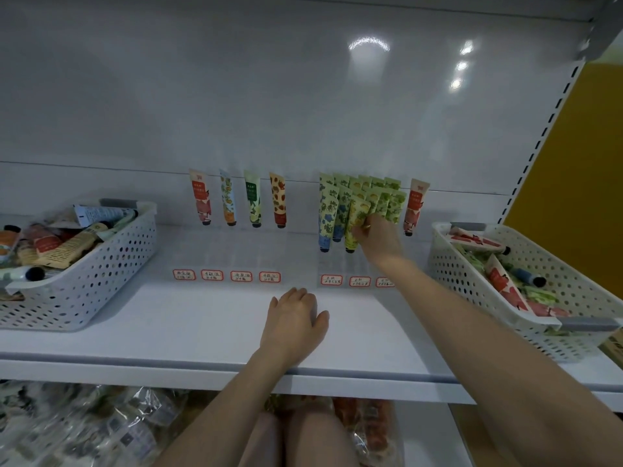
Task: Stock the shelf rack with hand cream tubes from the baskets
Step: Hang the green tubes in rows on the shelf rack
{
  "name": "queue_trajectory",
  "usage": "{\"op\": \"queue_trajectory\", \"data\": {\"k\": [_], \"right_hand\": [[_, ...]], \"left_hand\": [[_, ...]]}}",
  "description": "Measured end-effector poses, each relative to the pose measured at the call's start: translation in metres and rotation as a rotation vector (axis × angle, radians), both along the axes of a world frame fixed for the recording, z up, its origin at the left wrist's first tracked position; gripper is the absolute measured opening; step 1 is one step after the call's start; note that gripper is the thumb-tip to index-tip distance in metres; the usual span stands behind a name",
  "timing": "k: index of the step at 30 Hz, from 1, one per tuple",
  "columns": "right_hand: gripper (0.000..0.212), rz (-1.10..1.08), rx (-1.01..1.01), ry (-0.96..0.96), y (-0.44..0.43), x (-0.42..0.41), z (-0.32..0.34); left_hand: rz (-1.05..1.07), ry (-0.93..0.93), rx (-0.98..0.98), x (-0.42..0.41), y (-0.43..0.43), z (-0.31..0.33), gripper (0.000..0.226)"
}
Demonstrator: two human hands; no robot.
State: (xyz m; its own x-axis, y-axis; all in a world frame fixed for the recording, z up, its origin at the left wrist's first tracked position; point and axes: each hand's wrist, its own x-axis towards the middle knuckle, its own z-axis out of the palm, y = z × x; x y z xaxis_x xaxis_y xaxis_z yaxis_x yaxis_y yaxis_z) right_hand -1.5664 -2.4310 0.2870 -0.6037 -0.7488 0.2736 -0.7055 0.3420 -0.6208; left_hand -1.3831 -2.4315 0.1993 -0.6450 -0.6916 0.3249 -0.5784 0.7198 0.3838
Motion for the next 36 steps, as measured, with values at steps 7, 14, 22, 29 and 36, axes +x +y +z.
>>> {"op": "queue_trajectory", "data": {"k": [7, 14, 22, 29, 36], "right_hand": [[0.026, 0.009, 0.004, -0.002, 0.002, 0.000, 0.000], [0.027, 0.024, 0.064, -0.007, 0.018, 0.003, 0.009], [0.042, 0.016, 0.052, 0.037, 0.077, -0.026, 0.064], [0.031, -0.170, 0.079, 0.036, 0.173, -0.099, 0.093], [0.028, -0.218, 0.366, -0.105, 0.228, -0.143, 0.068]], "left_hand": [[0.000, -0.013, 0.000, 0.000, 0.001, 0.002, 0.027], [-0.024, -0.019, -0.020, 0.001, 0.007, 0.009, 0.027], [-0.184, 0.054, -0.108, -0.031, 0.041, 0.045, 0.032], [-0.359, 0.053, 0.024, -0.109, 0.093, 0.111, 0.039], [-0.318, -0.172, -0.113, -0.177, 0.124, 0.128, 0.047]]}}
